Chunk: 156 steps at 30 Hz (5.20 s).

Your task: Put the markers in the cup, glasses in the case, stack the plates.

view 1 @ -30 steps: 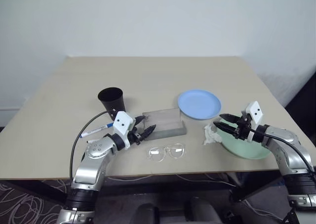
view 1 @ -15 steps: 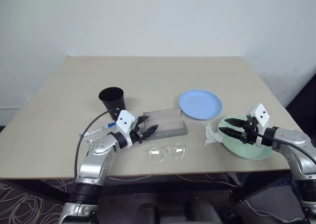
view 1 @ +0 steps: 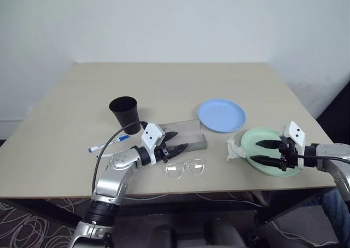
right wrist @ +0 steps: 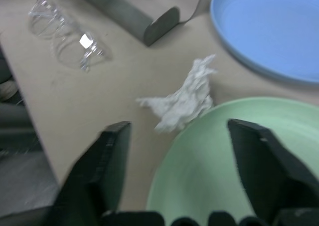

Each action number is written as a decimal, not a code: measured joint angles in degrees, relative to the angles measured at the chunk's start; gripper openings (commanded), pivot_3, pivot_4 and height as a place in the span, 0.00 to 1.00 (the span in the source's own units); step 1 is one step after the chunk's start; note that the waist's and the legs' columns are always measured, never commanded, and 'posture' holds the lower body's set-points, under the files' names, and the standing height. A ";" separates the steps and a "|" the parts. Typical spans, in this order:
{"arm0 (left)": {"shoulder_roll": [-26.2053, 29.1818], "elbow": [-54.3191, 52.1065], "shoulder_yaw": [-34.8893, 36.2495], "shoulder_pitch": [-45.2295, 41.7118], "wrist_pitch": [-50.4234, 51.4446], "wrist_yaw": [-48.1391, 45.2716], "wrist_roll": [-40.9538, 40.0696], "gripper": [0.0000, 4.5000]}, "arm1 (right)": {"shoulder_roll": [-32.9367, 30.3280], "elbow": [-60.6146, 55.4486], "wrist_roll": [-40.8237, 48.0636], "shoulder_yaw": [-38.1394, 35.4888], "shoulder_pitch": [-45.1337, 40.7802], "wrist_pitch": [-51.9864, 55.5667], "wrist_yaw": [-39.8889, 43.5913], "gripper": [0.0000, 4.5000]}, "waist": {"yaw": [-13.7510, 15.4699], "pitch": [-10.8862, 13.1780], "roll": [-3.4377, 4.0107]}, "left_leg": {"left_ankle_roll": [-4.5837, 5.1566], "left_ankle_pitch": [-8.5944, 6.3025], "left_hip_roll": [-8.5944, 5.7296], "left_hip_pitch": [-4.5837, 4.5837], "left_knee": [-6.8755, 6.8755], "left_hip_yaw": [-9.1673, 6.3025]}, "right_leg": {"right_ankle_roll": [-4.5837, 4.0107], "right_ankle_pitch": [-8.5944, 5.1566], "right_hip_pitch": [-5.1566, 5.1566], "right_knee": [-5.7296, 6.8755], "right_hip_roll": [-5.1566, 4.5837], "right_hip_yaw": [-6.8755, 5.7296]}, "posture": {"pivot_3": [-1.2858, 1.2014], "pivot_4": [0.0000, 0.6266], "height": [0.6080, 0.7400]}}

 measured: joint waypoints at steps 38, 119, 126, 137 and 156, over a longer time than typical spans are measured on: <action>-3.10 -1.31 -5.19 -2.21 2.30 -7.49 -2.65 0.68 | 0.70 -2.17 -12.84 7.57 1.15 1.33 -11.03 0.72 | 0.02 0.02 -0.04 | -0.02 -0.01 -0.01 0.00 0.04 -0.01 | 0.00 0.00 0.01 0.00 0.00 0.01 | 0.52 0.00 0.86; -1.06 -0.71 -4.23 -2.35 0.22 -2.68 -2.01 0.68 | 21.00 60.70 -26.03 13.90 -45.96 -40.54 -5.12 0.52 | -0.08 0.00 0.09 | 0.31 0.12 -0.07 -0.01 -0.01 0.04 | 0.12 0.11 0.00 0.15 0.11 0.17 | 0.52 0.00 0.86; -1.26 0.45 -4.37 -2.94 0.12 -3.21 -1.98 0.68 | 14.55 51.54 -23.08 12.76 -39.48 -30.95 6.90 0.73 | -0.07 -0.02 0.09 | 0.31 0.12 -0.06 0.02 0.00 0.05 | 0.11 0.10 0.01 0.17 0.11 0.16 | 0.52 0.00 0.86; -2.06 1.66 -4.45 -3.52 -0.57 -3.43 -1.82 0.68 | 11.30 33.94 -18.19 12.70 -30.51 -17.53 15.38 0.99 | -0.06 -0.03 0.17 | 0.29 0.11 -0.03 0.06 0.09 0.03 | 0.06 0.07 0.02 0.20 0.12 0.15 | 0.52 0.00 0.86; -2.51 2.62 -4.58 -3.84 -1.14 -3.66 -1.63 0.68 | 16.12 35.43 -20.35 15.17 -28.04 -15.08 7.28 0.32 | -0.04 -0.03 0.17 | 0.29 0.11 -0.07 0.01 0.10 0.07 | 0.11 0.10 0.01 0.19 0.12 0.14 | 0.52 0.00 0.86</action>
